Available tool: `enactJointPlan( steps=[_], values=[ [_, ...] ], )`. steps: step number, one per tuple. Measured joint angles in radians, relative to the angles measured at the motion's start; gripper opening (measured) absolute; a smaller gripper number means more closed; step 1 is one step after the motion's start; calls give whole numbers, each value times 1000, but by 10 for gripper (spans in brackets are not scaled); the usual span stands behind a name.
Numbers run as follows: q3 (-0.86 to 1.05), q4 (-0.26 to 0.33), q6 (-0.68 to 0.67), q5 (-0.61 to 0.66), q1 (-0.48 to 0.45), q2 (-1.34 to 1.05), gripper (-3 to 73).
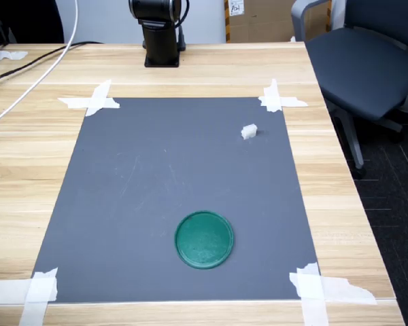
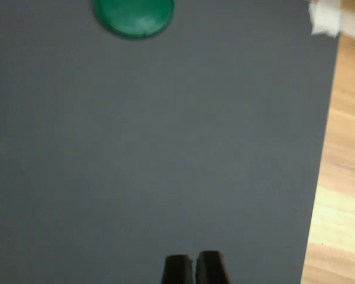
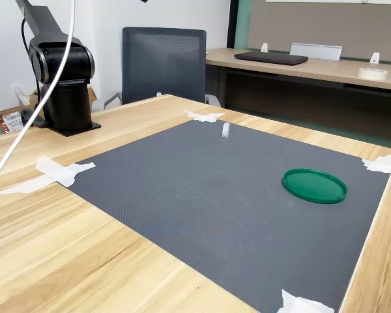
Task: Grasp a white terminal and put it in the green lid.
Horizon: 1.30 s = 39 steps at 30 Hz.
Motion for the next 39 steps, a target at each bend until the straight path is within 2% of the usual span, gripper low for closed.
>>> enactJointPlan(
  steps=[6,15,25,29,35,39],
  values=[
    [-62,2,-95,51,0,88,-29],
    [-81,134,-185,109,0,124,-29],
    [-82,169,-304,144,5,123,-29],
    [-84,146,-302,160,87,129,-29],
    [-86,56,-225,156,198,163,-29],
    [-127,22,-219,155,265,191,1]
  ],
)
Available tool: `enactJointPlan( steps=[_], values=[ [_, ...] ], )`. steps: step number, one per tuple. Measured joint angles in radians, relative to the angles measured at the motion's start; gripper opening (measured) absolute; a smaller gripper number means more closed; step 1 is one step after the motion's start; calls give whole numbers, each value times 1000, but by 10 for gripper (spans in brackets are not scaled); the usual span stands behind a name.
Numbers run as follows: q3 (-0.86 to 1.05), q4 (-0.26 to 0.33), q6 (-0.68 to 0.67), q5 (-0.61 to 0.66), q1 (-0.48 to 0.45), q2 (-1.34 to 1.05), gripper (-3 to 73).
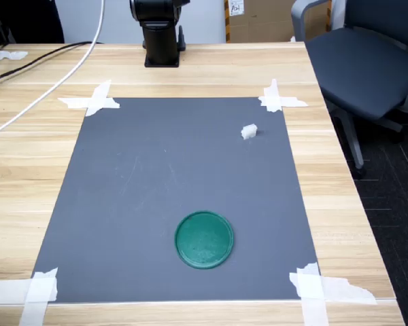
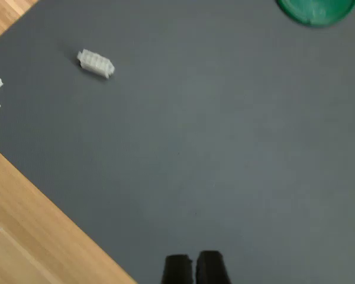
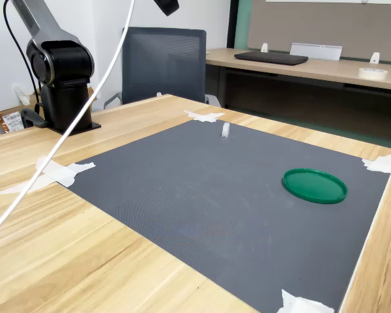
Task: Grasp a white terminal and put it in the green lid.
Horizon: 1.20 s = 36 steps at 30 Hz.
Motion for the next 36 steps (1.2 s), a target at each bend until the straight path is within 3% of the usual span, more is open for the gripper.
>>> enactJointPlan(
  steps=[5,10,15,21,31,36],
  values=[
    [-68,-39,23,20,91,41,143],
    [-78,-113,104,-5,181,65,388],
    [-79,-121,110,-90,250,69,544],
    [-86,-85,109,-116,288,124,573],
    [-87,-81,136,-116,290,317,552],
    [-115,-158,137,-110,368,408,546]
  ],
)
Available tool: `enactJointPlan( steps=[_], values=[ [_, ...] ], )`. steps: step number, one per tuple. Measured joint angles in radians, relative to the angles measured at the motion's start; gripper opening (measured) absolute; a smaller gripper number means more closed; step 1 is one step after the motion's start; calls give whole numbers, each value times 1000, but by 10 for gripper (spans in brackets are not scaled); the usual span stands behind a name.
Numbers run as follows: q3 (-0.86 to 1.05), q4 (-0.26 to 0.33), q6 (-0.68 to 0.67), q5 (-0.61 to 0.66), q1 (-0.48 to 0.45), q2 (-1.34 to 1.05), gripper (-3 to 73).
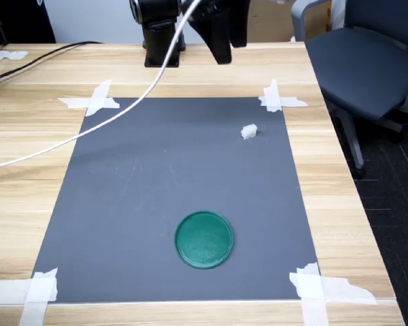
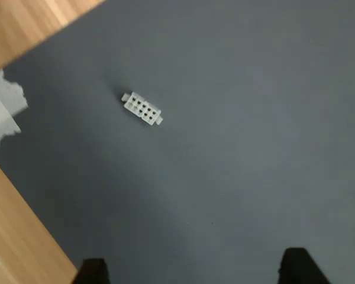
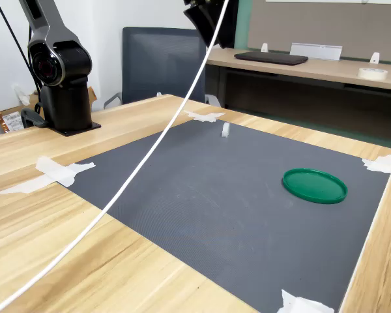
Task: Grasp a white terminal and put it in the green lid.
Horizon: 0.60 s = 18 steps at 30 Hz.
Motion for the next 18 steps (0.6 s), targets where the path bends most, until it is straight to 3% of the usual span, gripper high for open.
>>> enactJointPlan(
  steps=[7,18],
  values=[
    [-33,-93,47,-5,103,118,544],
    [-33,-106,-77,-59,111,240,544]
  ],
)
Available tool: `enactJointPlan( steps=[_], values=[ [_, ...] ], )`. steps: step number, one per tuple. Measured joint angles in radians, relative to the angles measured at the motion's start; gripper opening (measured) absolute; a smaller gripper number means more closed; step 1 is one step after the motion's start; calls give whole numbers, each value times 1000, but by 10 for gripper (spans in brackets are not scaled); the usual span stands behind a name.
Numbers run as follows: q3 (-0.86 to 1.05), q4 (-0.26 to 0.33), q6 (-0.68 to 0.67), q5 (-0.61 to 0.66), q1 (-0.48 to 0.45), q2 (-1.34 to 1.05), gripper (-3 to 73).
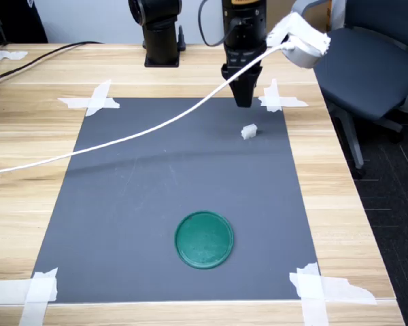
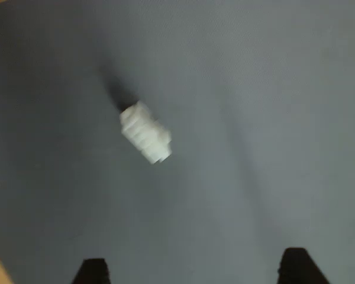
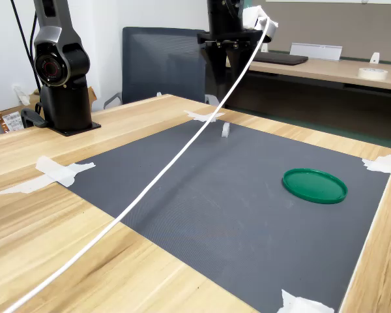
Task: Grasp a white terminal and put it in the green lid.
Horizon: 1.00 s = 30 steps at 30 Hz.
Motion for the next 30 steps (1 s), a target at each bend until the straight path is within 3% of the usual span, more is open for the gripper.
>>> enactJointPlan(
  steps=[5,9,30],
  values=[
    [0,-58,-8,-22,66,2,544],
    [-2,-68,38,-35,109,19,544],
    [-7,-104,76,-44,111,234,544]
  ],
)
